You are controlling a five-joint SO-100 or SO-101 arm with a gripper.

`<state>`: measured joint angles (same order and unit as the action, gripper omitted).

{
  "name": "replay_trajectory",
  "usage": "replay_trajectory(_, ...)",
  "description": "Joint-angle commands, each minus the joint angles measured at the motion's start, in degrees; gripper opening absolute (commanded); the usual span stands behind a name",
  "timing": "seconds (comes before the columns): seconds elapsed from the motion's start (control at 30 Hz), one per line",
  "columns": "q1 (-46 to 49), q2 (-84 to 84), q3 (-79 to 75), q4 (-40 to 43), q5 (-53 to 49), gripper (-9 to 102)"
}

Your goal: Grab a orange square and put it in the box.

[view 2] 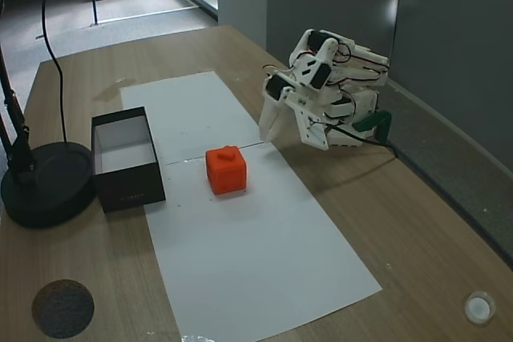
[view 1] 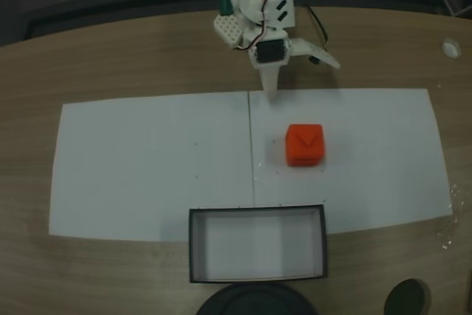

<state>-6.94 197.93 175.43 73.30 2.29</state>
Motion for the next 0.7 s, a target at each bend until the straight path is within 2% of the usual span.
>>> replay_trajectory(0.0, -0.1, 1.2, -3.5, 0.7, 0.3, 0)
replay_trajectory(0.67, -0.1, 1.2, -3.5, 0.7, 0.1, 0)
